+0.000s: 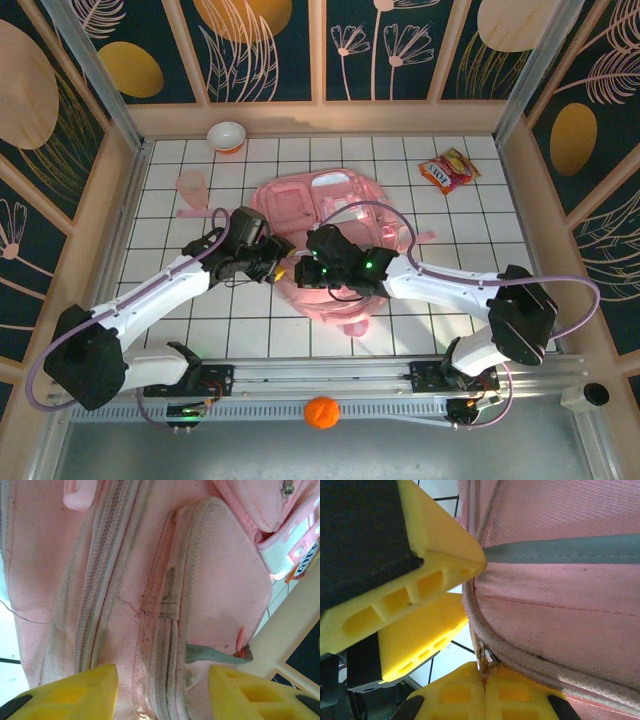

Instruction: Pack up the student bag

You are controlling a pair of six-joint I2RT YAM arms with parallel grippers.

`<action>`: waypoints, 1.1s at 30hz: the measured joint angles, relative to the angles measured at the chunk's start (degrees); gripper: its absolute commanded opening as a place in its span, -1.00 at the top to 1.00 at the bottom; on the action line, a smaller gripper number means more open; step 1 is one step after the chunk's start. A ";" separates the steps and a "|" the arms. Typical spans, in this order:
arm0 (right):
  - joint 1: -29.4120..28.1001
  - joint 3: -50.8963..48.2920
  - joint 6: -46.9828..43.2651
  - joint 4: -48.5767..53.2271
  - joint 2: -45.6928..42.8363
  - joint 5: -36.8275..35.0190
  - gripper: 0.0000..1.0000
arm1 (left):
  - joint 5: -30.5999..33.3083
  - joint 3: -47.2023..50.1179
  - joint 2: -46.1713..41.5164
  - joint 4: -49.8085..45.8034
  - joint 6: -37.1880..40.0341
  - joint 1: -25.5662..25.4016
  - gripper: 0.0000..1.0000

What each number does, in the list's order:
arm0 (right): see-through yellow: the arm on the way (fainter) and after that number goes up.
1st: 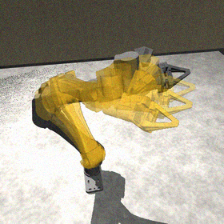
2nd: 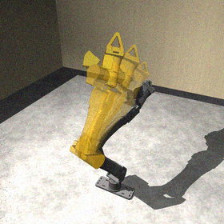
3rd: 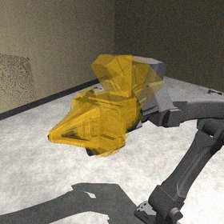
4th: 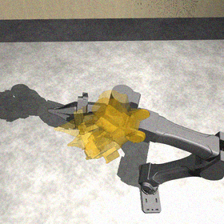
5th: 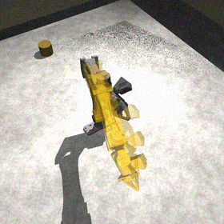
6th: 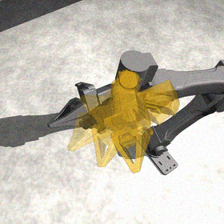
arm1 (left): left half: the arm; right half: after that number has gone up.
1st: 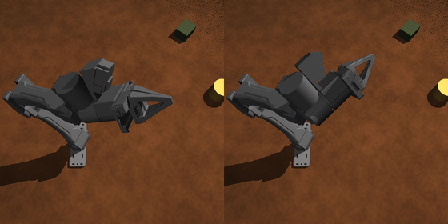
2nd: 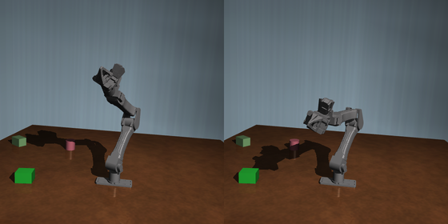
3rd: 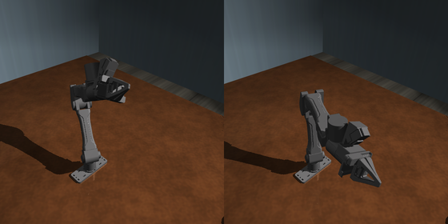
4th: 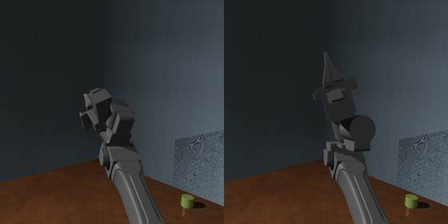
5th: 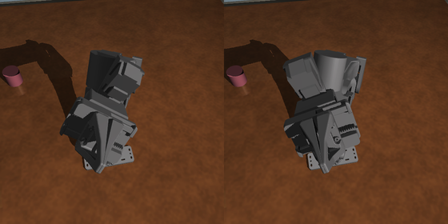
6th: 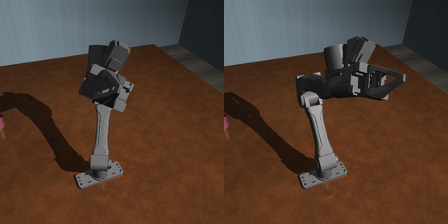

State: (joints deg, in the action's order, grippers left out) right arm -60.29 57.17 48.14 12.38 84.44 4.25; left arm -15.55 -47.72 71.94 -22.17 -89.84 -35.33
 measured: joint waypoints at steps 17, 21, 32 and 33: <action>3.82 -0.26 -4.79 9.57 -3.56 1.01 1.00 | 0.79 -2.05 3.34 -1.55 1.01 -0.24 1.00; 7.72 -2.56 -7.21 14.05 -7.98 1.46 1.00 | 1.25 -2.08 2.78 -2.14 2.78 1.05 1.00; 14.23 -4.39 -15.30 16.28 -10.05 4.44 1.00 | 3.30 -3.63 0.98 -6.08 9.60 5.77 1.00; 14.05 -4.37 -15.32 15.63 -10.05 4.92 1.00 | 3.61 -3.65 0.85 -6.43 10.01 6.05 1.00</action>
State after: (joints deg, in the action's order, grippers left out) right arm -46.24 52.80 32.82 28.01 74.39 9.17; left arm -11.94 -51.37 72.79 -28.60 -79.83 -29.28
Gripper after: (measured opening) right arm 0.044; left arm 0.051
